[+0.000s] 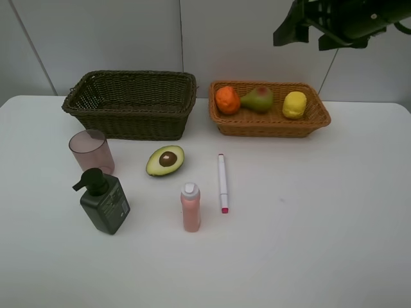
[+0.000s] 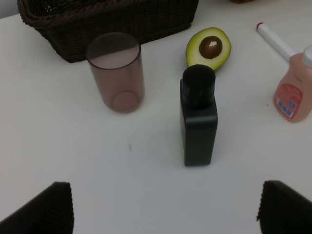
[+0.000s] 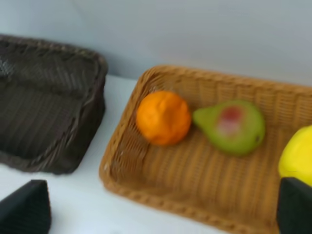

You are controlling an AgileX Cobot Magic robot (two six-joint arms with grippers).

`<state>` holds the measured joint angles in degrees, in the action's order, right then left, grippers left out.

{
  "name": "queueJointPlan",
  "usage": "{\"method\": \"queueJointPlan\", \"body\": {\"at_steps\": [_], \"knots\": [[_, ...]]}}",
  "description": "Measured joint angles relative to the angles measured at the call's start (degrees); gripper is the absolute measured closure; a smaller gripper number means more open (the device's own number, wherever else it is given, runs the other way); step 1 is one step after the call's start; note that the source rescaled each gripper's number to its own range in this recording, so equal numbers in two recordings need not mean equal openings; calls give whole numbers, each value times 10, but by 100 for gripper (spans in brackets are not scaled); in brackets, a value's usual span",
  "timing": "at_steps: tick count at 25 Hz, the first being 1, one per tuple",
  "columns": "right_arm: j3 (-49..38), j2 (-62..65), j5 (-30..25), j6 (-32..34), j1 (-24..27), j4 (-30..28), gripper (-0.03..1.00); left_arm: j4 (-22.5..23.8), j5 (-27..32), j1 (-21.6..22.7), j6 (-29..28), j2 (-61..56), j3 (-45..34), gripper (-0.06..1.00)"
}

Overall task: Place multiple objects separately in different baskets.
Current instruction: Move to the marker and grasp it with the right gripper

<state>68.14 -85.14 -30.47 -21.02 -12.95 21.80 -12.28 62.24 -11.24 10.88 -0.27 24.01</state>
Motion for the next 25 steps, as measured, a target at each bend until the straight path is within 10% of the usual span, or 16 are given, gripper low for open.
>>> {"method": "queueJointPlan", "body": {"at_steps": [9, 25], "knots": [[0, -19, -63, 200, -103, -197, 0, 0, 0, 0, 0, 0, 0, -6], [0, -200, -16, 277, -198, -197, 0, 0, 0, 0, 0, 0, 0, -6]]}}
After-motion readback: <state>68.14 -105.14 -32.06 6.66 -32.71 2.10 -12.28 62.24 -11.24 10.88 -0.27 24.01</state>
